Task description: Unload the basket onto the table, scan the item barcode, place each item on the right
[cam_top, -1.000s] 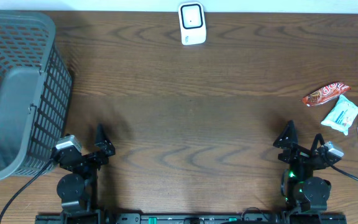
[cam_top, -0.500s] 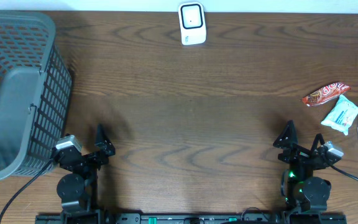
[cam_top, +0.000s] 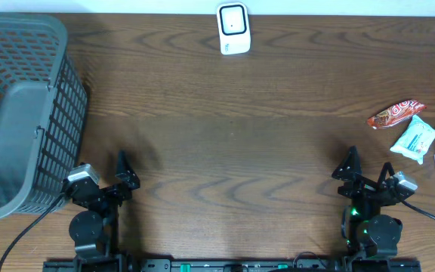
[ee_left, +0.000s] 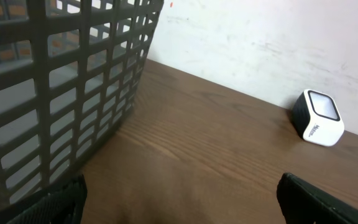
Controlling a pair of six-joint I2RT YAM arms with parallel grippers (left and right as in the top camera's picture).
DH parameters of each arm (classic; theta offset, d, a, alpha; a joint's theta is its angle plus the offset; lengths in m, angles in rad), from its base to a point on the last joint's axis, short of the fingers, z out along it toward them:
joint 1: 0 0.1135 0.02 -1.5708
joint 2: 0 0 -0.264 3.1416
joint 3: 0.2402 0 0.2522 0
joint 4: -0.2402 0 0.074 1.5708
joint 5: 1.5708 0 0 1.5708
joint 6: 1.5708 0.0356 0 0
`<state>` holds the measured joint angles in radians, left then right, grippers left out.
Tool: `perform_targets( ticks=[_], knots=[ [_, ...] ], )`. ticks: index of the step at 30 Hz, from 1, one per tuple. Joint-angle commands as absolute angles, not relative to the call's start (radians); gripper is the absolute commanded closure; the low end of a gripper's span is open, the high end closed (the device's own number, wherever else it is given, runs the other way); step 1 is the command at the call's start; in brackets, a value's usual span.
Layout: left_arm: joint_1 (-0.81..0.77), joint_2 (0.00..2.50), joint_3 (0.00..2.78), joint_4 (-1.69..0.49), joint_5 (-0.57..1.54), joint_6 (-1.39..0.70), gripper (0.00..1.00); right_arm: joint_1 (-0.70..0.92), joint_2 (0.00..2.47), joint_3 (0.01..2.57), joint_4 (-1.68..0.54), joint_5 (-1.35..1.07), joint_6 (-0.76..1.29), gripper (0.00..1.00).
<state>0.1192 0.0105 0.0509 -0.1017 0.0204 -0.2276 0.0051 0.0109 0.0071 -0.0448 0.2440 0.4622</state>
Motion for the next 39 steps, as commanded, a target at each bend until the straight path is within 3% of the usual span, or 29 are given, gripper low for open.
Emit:
perform_targets(
  ticks=[1, 6, 39],
  knots=[
    [0.091, 0.002, 0.034, -0.134, 0.011, -0.21, 0.02, 0.013, 0.006, 0.006, -0.049, 0.257, 0.447, 0.01],
    [-0.01, 0.002, 0.034, -0.133, 0.012, -0.21, 0.02, 0.013, 0.006, 0.006, -0.049, 0.257, 0.447, 0.01],
    [0.018, 0.002, 0.034, -0.133, 0.012, -0.21, 0.02, 0.013, 0.006, 0.006, -0.049, 0.257, 0.447, 0.01]
  ],
)
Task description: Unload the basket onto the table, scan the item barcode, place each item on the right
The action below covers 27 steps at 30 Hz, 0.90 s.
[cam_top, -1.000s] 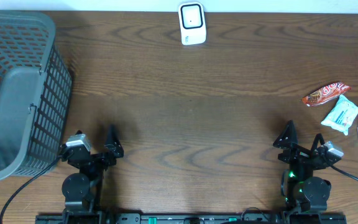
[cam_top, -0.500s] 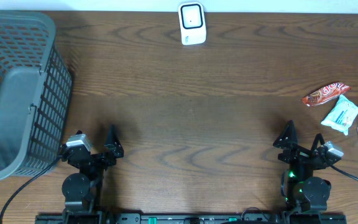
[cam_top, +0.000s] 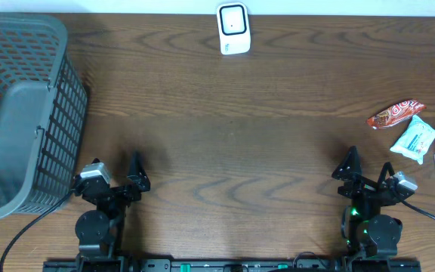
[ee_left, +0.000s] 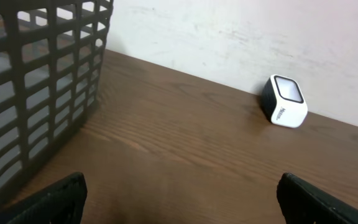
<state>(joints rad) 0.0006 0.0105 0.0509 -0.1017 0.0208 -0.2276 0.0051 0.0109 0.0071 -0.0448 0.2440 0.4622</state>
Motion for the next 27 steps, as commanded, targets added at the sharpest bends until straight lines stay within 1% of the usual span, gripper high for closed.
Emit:
perform_targets(
  ticks=[1, 23, 27],
  knots=[
    [0.024, 0.002, 0.034, -0.133, 0.012, -0.21, 0.02, 0.013, 0.006, 0.006, -0.049, 0.257, 0.447, 0.01],
    [0.046, 0.004, 0.034, -0.134, 0.012, -0.21, 0.02, 0.013, 0.006, 0.006, -0.049, 0.257, 0.447, 0.01],
    [0.046, 0.004, 0.034, -0.134, 0.012, -0.21, 0.02, 0.012, 0.006, 0.006, -0.046, 0.297, 0.406, 0.01]
  ],
)
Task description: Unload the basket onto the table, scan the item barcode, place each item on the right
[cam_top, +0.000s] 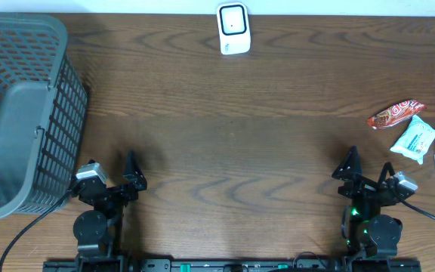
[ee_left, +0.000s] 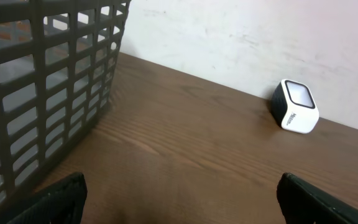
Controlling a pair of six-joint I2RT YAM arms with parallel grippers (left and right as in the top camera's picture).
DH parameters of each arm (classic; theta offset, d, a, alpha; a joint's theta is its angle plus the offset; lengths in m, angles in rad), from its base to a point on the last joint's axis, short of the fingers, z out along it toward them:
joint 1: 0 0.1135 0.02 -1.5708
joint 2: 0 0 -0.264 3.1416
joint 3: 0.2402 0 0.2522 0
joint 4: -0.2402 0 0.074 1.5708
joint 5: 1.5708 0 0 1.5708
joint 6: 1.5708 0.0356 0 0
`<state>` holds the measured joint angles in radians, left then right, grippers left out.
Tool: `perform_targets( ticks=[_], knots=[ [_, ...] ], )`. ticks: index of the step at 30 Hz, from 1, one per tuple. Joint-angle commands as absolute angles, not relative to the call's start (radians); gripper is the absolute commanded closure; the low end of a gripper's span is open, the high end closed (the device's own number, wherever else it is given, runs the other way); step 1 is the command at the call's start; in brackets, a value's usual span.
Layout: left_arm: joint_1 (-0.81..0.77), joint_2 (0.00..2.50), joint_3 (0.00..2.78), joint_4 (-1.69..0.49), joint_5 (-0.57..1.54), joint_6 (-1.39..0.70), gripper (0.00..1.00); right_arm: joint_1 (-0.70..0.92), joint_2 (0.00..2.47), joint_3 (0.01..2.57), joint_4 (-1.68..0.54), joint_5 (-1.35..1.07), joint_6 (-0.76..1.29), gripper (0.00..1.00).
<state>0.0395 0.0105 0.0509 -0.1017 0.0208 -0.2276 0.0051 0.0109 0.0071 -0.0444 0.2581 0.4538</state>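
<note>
The white barcode scanner [cam_top: 233,29] stands at the far edge of the table, its window facing up; the left wrist view shows the scanner [ee_left: 297,114] ahead and to the right. The items lie at the right edge: a red snack packet [cam_top: 396,114], a white-and-teal packet [cam_top: 415,139] and a green-capped bottle. My left gripper [cam_top: 113,174] is open near the front left, its jaws wide apart over bare wood [ee_left: 182,199]. My right gripper [cam_top: 368,168] is open near the front right, short of the items.
A large grey plastic basket [cam_top: 21,113] fills the left side, close to my left gripper; its grid wall [ee_left: 42,106] takes the left of the wrist view. A small orange-and-white pack lies by the bottle. The wooden table [cam_top: 232,151] ends at a white wall behind the scanner.
My left gripper has turned slightly back to the left: the basket takes up more of the wrist view and the scanner sits a little further right. The right arm and the items have not moved.
At first my left gripper pointed toward the basket, with the scanner at the right edge of its view. Then it stood turned to the right, with the scanner nearer the middle. Now it has turned a little back left. Both grippers were open throughout and nothing was grasped.
</note>
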Motion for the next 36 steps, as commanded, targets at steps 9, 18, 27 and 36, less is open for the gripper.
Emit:
perform_targets(
  ticks=[9, 18, 27, 36],
  knots=[
    [0.046, 0.004, 0.034, -0.134, 0.012, -0.21, 0.02, 0.012, 0.007, 0.006, -0.049, 0.257, 0.157, 0.01],
    [0.046, 0.004, 0.034, -0.134, 0.012, -0.21, 0.02, 0.012, 0.007, 0.006, -0.049, 0.257, 0.148, 0.01],
    [0.046, 0.004, 0.034, -0.134, 0.012, -0.21, 0.02, 0.012, 0.007, 0.006, -0.049, 0.257, 0.148, 0.01],
    [0.046, 0.004, 0.034, -0.134, 0.012, -0.211, 0.02, 0.012, 0.007, 0.006, -0.049, 0.257, 0.148, 0.01]
  ],
)
